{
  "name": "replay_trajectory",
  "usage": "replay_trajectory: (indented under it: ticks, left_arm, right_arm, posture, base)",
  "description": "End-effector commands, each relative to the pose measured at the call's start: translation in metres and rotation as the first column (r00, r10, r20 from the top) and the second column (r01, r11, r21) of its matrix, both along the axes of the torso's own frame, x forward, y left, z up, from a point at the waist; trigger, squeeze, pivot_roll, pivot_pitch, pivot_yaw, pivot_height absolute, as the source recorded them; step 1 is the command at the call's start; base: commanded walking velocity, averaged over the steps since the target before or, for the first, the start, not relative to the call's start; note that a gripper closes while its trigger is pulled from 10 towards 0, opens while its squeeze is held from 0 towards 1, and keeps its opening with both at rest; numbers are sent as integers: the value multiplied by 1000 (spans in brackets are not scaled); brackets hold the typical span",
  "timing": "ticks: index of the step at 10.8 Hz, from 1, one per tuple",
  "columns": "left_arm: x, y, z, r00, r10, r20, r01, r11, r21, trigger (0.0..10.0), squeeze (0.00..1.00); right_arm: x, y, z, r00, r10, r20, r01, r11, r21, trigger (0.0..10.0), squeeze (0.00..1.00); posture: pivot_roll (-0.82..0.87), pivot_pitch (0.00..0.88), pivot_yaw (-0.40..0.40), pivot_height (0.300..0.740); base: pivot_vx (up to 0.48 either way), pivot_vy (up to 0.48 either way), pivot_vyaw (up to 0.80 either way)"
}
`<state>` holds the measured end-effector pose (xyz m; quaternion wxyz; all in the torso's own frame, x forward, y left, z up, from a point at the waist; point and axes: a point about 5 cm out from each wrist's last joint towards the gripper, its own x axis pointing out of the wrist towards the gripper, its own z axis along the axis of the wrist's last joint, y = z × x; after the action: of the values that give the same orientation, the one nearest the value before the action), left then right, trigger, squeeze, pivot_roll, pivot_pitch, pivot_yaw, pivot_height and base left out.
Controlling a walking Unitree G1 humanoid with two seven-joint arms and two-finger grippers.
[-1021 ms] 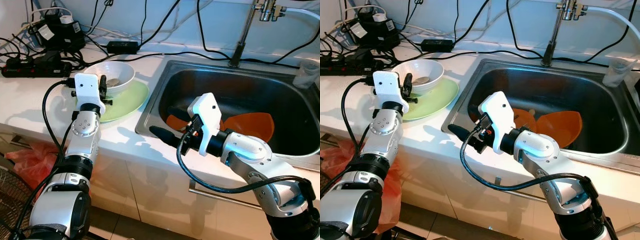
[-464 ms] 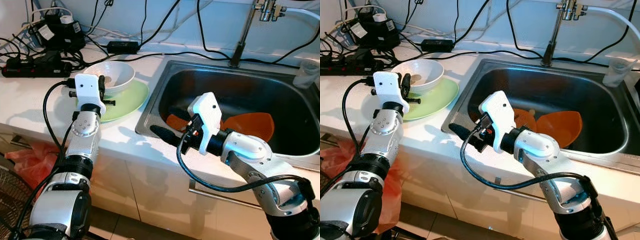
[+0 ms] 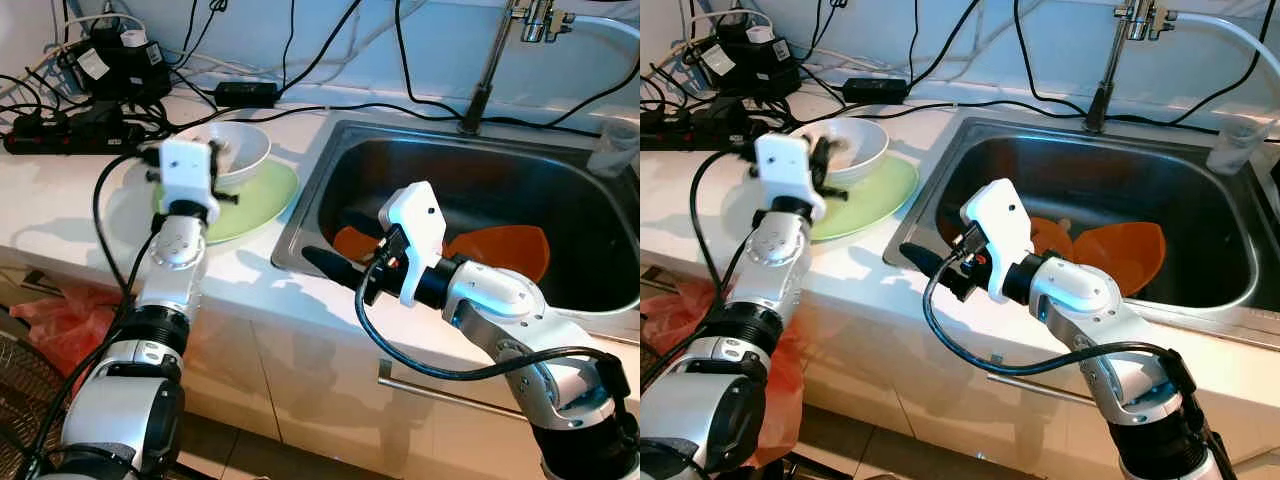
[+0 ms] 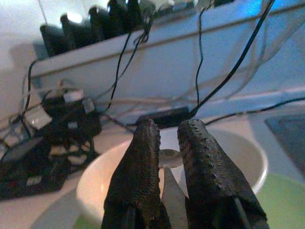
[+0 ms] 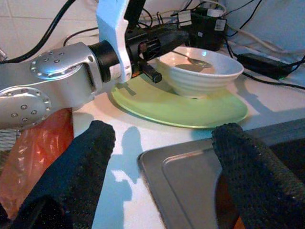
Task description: Kitchen organization
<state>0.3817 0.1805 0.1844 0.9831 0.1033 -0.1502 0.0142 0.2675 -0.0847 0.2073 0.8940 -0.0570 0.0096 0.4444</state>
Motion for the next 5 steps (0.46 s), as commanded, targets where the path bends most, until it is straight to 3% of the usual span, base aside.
replay_trajectory:
  ticks: [1, 5]
  left_arm:
    - [0, -5, 8, 999, -17, 42, 16, 1000, 20, 0, 0]
    - [-1, -18, 17, 994, -53, 93, 50, 998, 32, 0, 0]
  right_arm:
    - [3, -2, 4, 1000, -13, 23, 12, 1000, 3, 10000, 0]
    - [5, -2, 5, 999, -17, 30, 16, 1000, 5, 10000, 0]
  posture:
    - [-97, 0, 53, 740]
    - [-100, 0, 58, 740]
  base:
    - [0, 0, 0]
    - [0, 0, 0]
